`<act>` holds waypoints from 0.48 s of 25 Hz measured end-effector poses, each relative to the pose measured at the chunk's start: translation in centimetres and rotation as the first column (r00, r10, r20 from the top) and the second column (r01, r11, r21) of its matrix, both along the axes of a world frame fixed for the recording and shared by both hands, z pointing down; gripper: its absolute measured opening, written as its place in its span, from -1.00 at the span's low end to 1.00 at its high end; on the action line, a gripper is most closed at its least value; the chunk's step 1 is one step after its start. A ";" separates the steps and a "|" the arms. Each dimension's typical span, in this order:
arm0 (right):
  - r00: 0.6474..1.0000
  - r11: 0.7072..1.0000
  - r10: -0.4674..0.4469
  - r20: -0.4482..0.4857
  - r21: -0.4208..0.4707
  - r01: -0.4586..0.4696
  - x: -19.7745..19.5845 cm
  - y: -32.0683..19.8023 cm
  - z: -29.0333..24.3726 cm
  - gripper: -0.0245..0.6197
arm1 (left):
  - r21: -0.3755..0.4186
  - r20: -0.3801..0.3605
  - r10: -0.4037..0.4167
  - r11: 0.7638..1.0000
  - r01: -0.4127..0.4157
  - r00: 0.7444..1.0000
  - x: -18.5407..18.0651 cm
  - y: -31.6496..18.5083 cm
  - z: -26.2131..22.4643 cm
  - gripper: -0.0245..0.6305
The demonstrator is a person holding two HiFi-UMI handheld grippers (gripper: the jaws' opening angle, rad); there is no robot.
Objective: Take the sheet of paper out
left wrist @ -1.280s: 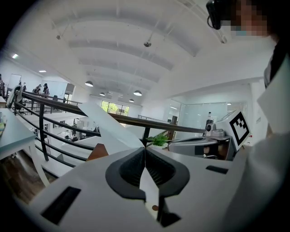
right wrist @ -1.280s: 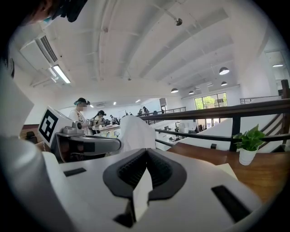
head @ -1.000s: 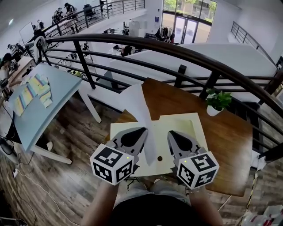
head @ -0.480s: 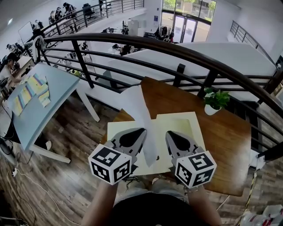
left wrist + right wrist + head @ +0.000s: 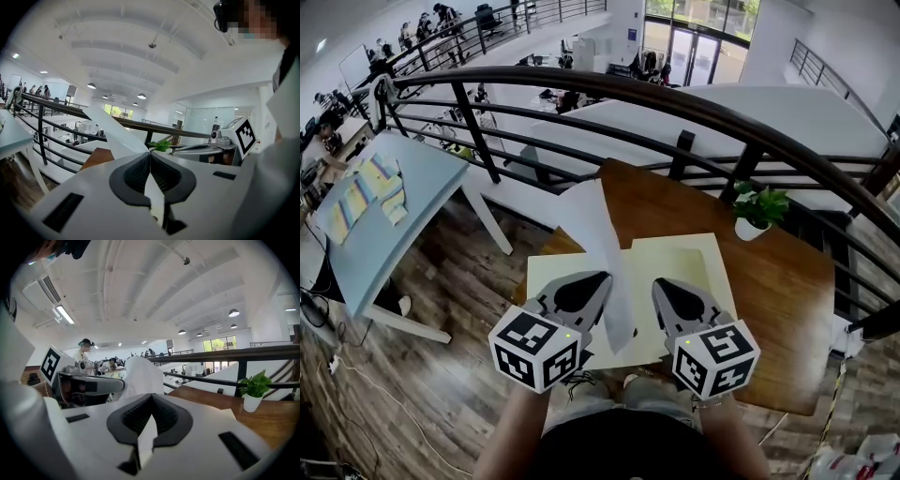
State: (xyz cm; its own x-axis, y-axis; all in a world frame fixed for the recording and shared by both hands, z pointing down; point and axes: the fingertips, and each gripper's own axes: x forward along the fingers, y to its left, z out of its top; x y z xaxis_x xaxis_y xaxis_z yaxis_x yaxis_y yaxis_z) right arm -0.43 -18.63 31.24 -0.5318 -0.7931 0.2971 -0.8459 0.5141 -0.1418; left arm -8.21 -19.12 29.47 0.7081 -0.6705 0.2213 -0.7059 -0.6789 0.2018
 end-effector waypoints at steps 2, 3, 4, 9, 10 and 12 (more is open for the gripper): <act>1.000 1.000 -0.005 -0.006 -0.005 0.005 -0.1 0.2 0.2 -0.85 | -0.002 0.000 -0.001 1.000 0.001 1.000 -0.1 0.0 0.1 -0.86; 1.000 1.000 -0.007 -0.006 -0.008 0.006 -0.1 0.2 0.3 -0.85 | -0.004 0.000 -0.001 1.000 0.001 1.000 -0.1 0.0 0.1 -0.86; 1.000 1.000 -0.006 -0.007 -0.012 0.006 -0.1 0.2 0.5 -0.85 | -0.006 -0.001 -0.001 1.000 0.001 1.000 0.0 -0.1 0.2 -0.86; 1.000 1.000 -0.007 -0.011 -0.021 0.007 0.0 0.1 0.8 -0.85 | -0.014 -0.002 -0.004 1.000 0.004 1.000 -0.1 -0.1 0.3 -0.86; 1.000 1.000 -0.009 -0.010 -0.023 0.008 0.0 0.1 0.8 -0.85 | -0.016 -0.002 -0.004 1.000 0.004 1.000 -0.1 0.0 0.3 -0.86; 1.000 1.000 -0.011 -0.009 -0.027 0.010 -0.1 0.1 1.0 -0.85 | -0.019 -0.003 -0.005 1.000 0.005 1.000 -0.1 0.0 0.3 -0.86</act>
State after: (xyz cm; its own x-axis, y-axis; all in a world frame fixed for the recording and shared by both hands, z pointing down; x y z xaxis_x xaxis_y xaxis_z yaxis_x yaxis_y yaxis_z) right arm -0.49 -18.48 32.23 -0.5372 -0.7792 0.3229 -0.8418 0.5190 -0.1481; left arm -8.29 -19.16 29.77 0.7055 -0.6696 0.2321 -0.7086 -0.6715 0.2166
